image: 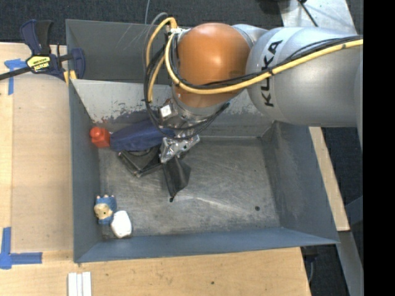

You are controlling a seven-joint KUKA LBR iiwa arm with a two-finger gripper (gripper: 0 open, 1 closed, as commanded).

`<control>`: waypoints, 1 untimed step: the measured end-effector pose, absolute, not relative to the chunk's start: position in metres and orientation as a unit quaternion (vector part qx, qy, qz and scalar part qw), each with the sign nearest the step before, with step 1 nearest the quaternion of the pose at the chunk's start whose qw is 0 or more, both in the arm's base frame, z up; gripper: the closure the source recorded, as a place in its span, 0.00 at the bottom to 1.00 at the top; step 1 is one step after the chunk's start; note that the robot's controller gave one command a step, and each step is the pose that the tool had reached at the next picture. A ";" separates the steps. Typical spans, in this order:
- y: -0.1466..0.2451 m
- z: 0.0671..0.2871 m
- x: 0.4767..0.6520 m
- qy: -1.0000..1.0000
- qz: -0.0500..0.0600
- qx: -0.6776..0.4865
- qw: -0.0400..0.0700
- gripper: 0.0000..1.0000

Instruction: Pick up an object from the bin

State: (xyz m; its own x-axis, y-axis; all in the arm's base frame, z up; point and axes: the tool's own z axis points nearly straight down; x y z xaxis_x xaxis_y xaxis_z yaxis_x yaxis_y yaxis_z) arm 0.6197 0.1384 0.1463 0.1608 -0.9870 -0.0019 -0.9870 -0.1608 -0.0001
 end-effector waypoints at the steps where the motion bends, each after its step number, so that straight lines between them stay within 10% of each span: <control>1: 0.138 0.146 0.620 0.648 0.001 -0.762 0.000 1.00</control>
Offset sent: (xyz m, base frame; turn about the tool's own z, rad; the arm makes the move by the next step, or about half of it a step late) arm 0.0000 0.0000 0.0000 0.0000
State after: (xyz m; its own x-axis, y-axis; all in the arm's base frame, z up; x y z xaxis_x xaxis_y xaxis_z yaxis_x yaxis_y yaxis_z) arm 0.6196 0.1384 0.1463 0.1610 -0.9870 -0.0015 -0.9870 -0.1610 0.0011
